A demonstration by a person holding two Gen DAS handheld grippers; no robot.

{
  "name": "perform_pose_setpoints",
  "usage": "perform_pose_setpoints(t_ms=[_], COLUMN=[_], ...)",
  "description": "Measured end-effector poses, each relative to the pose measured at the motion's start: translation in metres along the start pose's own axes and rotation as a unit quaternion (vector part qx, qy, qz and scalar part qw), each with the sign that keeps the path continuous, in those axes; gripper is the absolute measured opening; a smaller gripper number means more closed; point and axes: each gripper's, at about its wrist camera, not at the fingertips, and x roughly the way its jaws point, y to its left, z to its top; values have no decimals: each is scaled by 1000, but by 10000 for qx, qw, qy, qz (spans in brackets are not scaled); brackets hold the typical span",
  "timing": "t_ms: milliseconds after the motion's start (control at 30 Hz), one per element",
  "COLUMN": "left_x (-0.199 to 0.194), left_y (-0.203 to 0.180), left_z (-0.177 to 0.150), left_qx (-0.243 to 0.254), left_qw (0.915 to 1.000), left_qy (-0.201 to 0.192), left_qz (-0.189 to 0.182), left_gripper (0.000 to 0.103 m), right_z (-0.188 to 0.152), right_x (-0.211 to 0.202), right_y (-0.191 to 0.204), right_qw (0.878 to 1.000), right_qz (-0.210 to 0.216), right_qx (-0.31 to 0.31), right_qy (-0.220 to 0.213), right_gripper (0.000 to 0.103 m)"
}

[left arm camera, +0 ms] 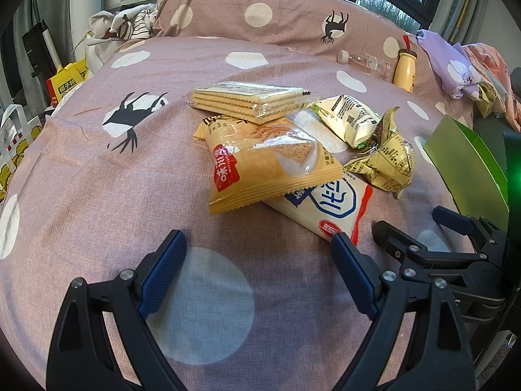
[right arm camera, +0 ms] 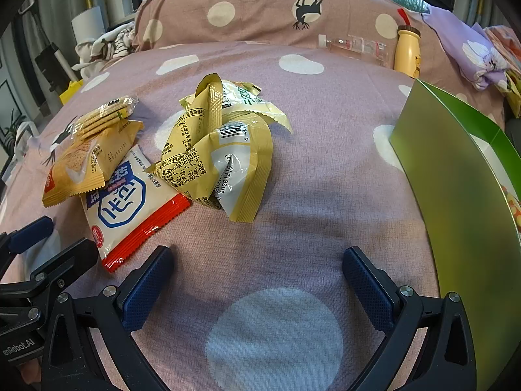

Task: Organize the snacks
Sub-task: 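Withdraw the right gripper back over the remaining snack pile, then grasp the white wafer packet with the right gripper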

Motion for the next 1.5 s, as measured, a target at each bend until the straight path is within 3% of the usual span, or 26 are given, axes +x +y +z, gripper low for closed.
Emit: perform_pose_setpoints(t_ms=[567, 1000, 1100, 1267, 1400, 1500], left_x=[-1, -15, -20, -31, -35, -35], left_y=[-5, 3, 5, 13, 21, 26], left_z=[3, 11, 16, 28, 39, 51], left_qx=[120, -167, -195, -362, -563, -644], left_qw=[9998, 9995, 9994, 9986, 9973, 9967], left_qy=[128, 208, 202, 67, 25, 22], left_qz=[68, -153, -216, -385, -475, -496], left_gripper=[90, 84, 77, 77, 77, 75], right_z=[0, 2, 2, 13, 37, 63], right_x=[1, 0, -5, -32, -62, -74], right_y=[1, 0, -4, -16, -16, -10], right_qw=[10000, 10000, 9998, 9943, 9908, 9833], right_qz=[-30, -26, 144, 955, 1250, 1746], right_qx=[-15, 24, 135, 481, 430, 383], right_qy=[1, 24, 36, 39, -276, -349], right_gripper=[103, 103, 103, 103, 100, 99])
